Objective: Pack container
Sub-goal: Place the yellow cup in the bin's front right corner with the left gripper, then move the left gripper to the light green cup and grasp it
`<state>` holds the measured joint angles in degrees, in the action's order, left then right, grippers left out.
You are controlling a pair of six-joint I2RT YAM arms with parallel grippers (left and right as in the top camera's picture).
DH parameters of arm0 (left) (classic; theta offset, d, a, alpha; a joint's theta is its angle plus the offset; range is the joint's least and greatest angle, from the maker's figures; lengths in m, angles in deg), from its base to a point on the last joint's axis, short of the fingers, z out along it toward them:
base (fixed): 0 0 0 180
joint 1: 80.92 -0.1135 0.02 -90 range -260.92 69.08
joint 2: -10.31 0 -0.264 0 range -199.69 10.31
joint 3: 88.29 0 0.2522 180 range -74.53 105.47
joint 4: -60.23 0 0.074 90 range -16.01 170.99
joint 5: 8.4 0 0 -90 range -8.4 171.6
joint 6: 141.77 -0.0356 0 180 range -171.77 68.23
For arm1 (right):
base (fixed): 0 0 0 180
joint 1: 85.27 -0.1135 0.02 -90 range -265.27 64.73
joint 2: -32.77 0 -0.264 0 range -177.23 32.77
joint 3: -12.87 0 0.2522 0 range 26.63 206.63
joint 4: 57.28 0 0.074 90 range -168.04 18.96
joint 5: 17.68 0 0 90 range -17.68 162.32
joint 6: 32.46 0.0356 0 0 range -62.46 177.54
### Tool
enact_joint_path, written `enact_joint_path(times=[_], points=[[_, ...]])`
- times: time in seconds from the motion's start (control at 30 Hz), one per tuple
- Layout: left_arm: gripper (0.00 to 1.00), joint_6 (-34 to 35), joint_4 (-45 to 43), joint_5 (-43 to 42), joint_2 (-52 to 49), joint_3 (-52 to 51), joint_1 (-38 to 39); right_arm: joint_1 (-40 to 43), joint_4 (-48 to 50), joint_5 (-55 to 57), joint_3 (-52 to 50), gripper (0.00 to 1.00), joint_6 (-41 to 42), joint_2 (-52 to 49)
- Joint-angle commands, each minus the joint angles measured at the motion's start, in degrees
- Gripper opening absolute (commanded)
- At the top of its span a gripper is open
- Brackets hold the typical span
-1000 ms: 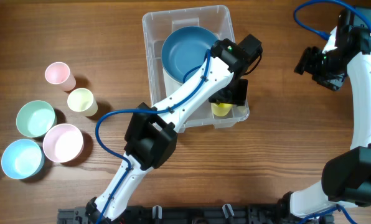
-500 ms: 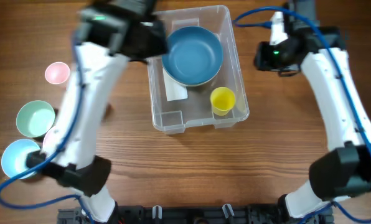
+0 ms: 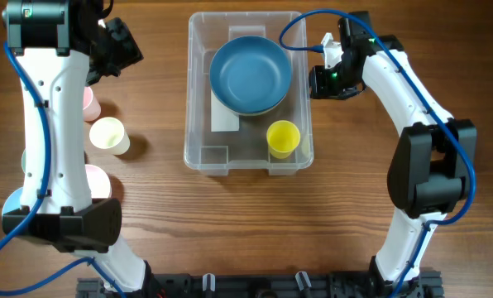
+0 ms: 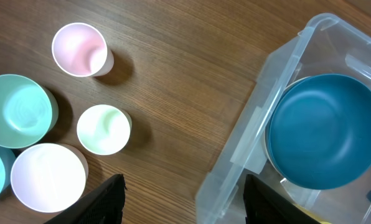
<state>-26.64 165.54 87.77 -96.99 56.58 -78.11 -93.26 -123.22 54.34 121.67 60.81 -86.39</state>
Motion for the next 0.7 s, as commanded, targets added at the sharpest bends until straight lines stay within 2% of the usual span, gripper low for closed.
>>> enact_joint_path(times=[0.0, 0.07, 0.13, 0.27, 0.47, 0.57, 0.6, 0.67], points=[[0.62, -0.94, 0.09, 0.15, -0.31, 0.15, -0.48, -0.28, 0.9, -2.51, 0.17, 0.47, 0.15, -1.09], [0.63, -0.94, 0.42, 0.15, -0.31, 0.15, -0.48, -0.28, 2.89, 4.92, 0.17, 0.47, 5.44, -1.09], [0.62, -0.94, 0.9, 0.15, -0.31, 0.15, -0.48, -0.31, 6.27, 6.14, 0.17, 0.47, 5.7, -1.09], [0.62, -0.94, 0.92, 0.15, -0.31, 0.15, -0.48, -0.31, 9.62, -0.15, 0.17, 0.48, 1.51, -1.09], [0.63, -0.94, 0.92, 0.15, -0.31, 0.15, -0.48, -0.31, 15.15, -6.51, 0.17, 0.48, 1.22, -1.09], [0.7, -0.94, 0.94, 0.15, -0.31, 0.15, -0.48, -0.31, 16.24, -6.38, 0.17, 0.5, 1.31, -1.09], [0.69, -0.94, 0.92, 0.15, -0.31, 0.15, -0.48, -0.24, 15.98, -2.34, 0.17, 0.55, 2.51, -1.09], [0.7, -0.98, 1.16, 0.15, -0.31, 0.15, -0.48, 0.52, 12.98, 12.61, 0.2, 0.61, 9.42, -0.72]])
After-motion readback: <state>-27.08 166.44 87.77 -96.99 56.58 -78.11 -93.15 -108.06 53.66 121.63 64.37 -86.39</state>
